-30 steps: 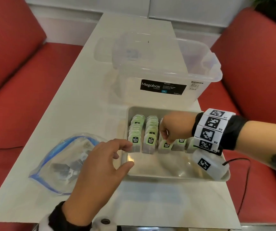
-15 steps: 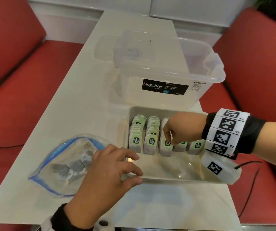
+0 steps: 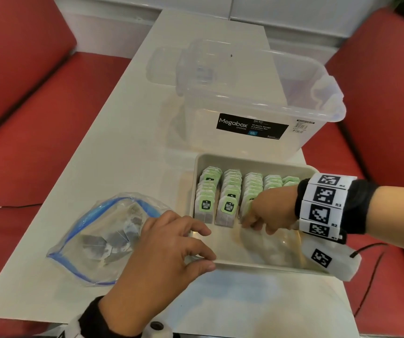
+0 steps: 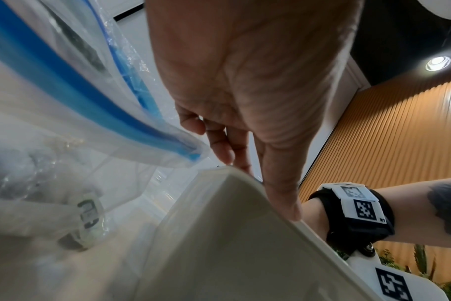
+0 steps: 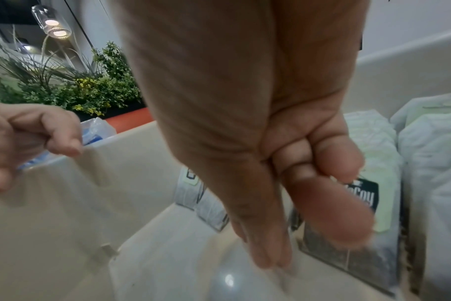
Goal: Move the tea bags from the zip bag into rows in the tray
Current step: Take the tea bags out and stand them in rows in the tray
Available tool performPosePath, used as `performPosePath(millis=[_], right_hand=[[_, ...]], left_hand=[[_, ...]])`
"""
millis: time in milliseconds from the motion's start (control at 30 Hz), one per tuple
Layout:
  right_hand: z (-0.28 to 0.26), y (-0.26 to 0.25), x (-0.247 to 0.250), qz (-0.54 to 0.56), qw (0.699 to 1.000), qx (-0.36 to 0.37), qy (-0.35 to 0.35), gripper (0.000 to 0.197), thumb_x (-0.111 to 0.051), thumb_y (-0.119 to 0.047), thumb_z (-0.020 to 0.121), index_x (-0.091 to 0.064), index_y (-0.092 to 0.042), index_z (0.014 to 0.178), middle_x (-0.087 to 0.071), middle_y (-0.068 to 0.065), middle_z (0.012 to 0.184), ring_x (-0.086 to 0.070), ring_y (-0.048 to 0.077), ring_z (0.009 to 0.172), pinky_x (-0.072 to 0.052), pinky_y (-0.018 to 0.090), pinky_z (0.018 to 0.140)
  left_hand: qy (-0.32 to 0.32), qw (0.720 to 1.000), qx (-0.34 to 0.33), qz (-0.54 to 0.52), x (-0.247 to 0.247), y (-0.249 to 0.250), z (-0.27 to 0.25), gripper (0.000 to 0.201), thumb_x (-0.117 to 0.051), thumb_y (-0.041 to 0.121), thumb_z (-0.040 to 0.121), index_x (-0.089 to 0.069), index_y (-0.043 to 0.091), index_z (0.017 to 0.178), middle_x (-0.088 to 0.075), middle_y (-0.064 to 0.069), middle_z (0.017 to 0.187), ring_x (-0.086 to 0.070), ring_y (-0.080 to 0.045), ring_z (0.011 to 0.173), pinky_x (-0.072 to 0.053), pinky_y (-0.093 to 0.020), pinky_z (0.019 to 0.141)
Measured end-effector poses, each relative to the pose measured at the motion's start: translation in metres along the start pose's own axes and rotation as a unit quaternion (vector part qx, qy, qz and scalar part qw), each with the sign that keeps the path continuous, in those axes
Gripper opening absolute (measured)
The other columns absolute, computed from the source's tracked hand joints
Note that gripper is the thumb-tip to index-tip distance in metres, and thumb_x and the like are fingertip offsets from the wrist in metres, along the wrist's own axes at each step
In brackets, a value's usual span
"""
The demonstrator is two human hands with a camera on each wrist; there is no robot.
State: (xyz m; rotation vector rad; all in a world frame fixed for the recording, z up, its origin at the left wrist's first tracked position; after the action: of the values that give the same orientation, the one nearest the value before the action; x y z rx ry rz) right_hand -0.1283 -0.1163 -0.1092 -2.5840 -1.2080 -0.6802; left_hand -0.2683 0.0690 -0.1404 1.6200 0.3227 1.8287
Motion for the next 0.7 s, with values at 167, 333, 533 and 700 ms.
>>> performPosePath(millis=[167, 333, 533, 700], right_hand=[[0.003, 0.004, 0.0, -0.023, 1.0, -0.001, 0.016, 0.059, -0.056, -0.01, 0.09, -0.037, -0.026, 0.144, -0.056, -0.005, 0.134, -0.052, 0.016, 0.118, -0.035, 0.015, 0.083], [-0.006, 0.001, 0.0, 0.029, 1.0, -0.003, 0.006, 0.057, -0.055, -0.008, 0.091, -0.039, -0.028, 0.143, -0.054, -0.006, 0.135, -0.054, -0.001, 0.074, -0.032, -0.003, 0.053], [-0.009, 0.0, -0.001, 0.036, 0.999, -0.003, 0.015, 0.054, -0.054, -0.008, 0.092, -0.041, -0.024, 0.142, -0.054, -0.003, 0.135, -0.038, -0.027, 0.038, -0.031, -0.004, 0.042], [-0.016, 0.001, 0.0, 0.077, 0.996, -0.024, 0.04, 0.048, -0.058, -0.012, 0.089, -0.052, -0.03, 0.133, -0.063, -0.008, 0.118, -0.06, 0.007, 0.078, -0.046, 0.01, 0.058]], left_hand=[[-0.005, 1.0, -0.001, 0.006, 0.0, 0.0, 0.0, 0.026, -0.05, 0.062, 0.07, -0.069, 0.044, 0.074, -0.06, 0.028, 0.098, -0.039, 0.004, 0.085, -0.032, -0.019, 0.078], [-0.008, 1.0, -0.002, 0.006, -0.001, 0.0, 0.0, 0.027, -0.049, 0.062, 0.07, -0.069, 0.045, 0.074, -0.061, 0.028, 0.097, -0.036, 0.006, 0.085, -0.03, -0.017, 0.078], [-0.003, 1.0, -0.002, 0.011, -0.001, 0.0, -0.002, 0.028, -0.049, 0.061, 0.07, -0.07, 0.044, 0.077, -0.061, 0.028, 0.097, -0.039, 0.004, 0.085, -0.03, -0.017, 0.079], [0.077, 0.996, 0.023, -0.035, 0.017, 0.001, -0.007, 0.016, -0.057, 0.047, 0.073, -0.065, 0.042, 0.086, -0.06, 0.029, 0.097, -0.048, 0.004, 0.091, -0.039, -0.025, 0.081]])
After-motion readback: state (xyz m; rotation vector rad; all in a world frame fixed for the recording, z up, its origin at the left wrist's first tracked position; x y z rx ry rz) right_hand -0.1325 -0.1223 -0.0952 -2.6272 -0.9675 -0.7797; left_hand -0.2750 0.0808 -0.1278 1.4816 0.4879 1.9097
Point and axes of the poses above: each hand's wrist, its own z-axis towards the middle knuckle, its own x-axis out of the back of the hand, y = z × x, the point moved 1 cm from there along z, towards the middle knuckle
